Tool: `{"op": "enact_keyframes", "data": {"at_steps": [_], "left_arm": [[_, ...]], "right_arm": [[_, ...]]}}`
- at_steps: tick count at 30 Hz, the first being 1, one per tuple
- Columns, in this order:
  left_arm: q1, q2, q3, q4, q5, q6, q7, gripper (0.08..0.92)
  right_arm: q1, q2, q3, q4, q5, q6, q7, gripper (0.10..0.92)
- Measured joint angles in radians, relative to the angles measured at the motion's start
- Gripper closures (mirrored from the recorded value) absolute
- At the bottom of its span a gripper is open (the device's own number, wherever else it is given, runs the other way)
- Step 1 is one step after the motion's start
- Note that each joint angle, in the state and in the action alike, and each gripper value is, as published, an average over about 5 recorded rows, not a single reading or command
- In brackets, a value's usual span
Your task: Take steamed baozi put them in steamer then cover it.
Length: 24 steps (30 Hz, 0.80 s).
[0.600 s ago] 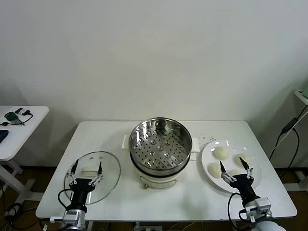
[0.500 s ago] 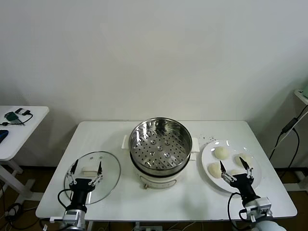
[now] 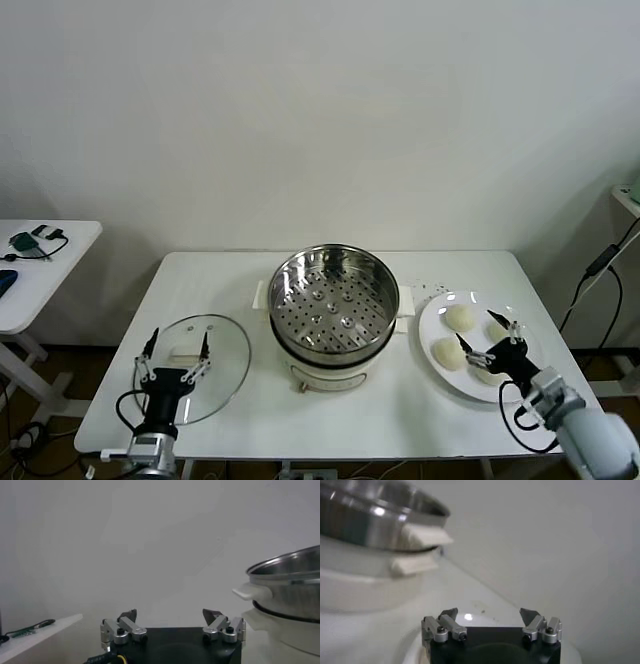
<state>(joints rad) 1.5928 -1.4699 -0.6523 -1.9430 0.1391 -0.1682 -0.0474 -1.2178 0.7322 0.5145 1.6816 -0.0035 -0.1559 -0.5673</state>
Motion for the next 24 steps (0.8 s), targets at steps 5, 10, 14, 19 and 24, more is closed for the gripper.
{"op": "enact_keyframes", "data": {"at_steps": [5,10,14,19,24], "left_arm": [[0.008,0.002,-0.007,-0.003,-0.012,0.005,-0.001,0.177],[0.008,0.01,-0.015,0.0,-0.022,0.01,-0.003,0.177],[0.004,0.014,-0.016,0.004,-0.025,0.017,-0.004,0.177],[-0.005,0.014,-0.014,0.007,-0.027,0.026,-0.006,0.177],[-0.015,0.014,-0.011,0.014,-0.027,0.031,-0.007,0.177]], "right_arm": [[0.254,-0.113,-0.217,-0.114,-0.054,-0.011,-0.169,0.203],[0.544,-0.161,-0.483,-0.24,-0.106,0.001,-0.307,0.203],[0.763,-0.163,-0.698,-0.343,-0.135,0.015,-0.385,0.203],[0.973,-0.128,-0.93,-0.47,-0.16,0.03,-0.449,0.203],[1.098,-0.066,-1.085,-0.586,-0.174,0.04,-0.486,0.203]]}}
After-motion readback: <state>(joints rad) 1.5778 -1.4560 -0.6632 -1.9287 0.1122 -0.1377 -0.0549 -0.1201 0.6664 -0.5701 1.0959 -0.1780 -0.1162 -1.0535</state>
